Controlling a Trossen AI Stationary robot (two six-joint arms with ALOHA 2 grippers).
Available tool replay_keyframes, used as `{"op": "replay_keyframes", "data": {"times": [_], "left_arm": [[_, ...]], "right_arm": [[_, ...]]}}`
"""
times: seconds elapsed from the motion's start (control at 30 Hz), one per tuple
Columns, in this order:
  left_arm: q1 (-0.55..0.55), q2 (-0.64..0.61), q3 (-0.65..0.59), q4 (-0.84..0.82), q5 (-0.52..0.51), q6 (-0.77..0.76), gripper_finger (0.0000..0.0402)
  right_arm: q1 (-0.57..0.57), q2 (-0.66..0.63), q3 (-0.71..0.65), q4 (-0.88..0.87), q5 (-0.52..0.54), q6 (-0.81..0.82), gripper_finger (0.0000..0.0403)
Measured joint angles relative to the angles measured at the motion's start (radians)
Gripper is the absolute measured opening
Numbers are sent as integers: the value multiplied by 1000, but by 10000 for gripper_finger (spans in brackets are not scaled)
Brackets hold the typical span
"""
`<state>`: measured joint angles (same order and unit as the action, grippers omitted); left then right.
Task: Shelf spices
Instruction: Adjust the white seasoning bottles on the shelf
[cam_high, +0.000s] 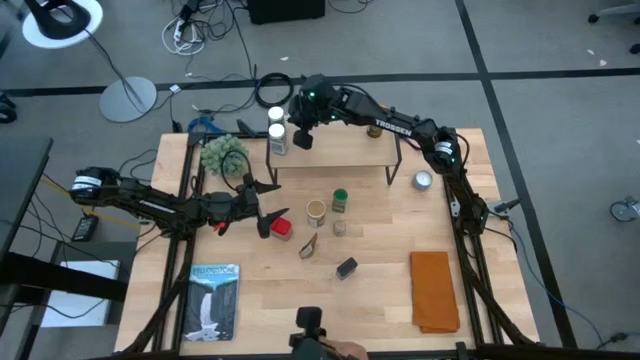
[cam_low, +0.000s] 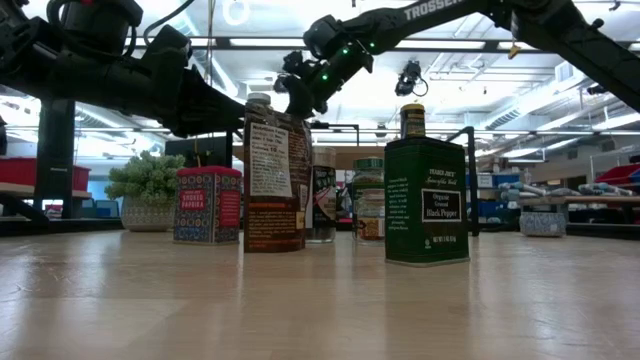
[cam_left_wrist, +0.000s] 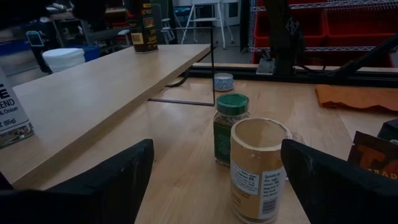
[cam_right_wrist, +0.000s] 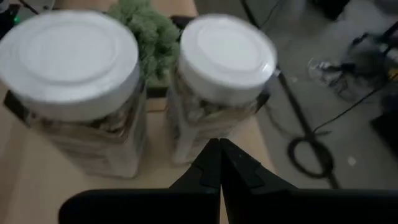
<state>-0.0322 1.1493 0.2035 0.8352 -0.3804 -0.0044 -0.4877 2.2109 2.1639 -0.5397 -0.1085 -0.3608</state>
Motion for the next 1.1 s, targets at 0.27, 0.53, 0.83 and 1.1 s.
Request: {"op": "replay_keyframes", "data": {"times": [0.27, 0.53, 0.83, 1.1], "left_arm": [[0, 0, 0, 0, 0, 0, 357], [0, 0, 0, 0, 0, 0, 357], [0, 0, 0, 0, 0, 0, 357], [0, 0, 0, 0, 0, 0, 357]], "right_arm": [[1, -2, 0, 54, -142, 9, 0], [-1, -2, 0, -3, -57, 18, 0], [2, -9, 0, -214, 14, 74, 0], [51, -9, 0, -191, -150, 64, 0]]}}
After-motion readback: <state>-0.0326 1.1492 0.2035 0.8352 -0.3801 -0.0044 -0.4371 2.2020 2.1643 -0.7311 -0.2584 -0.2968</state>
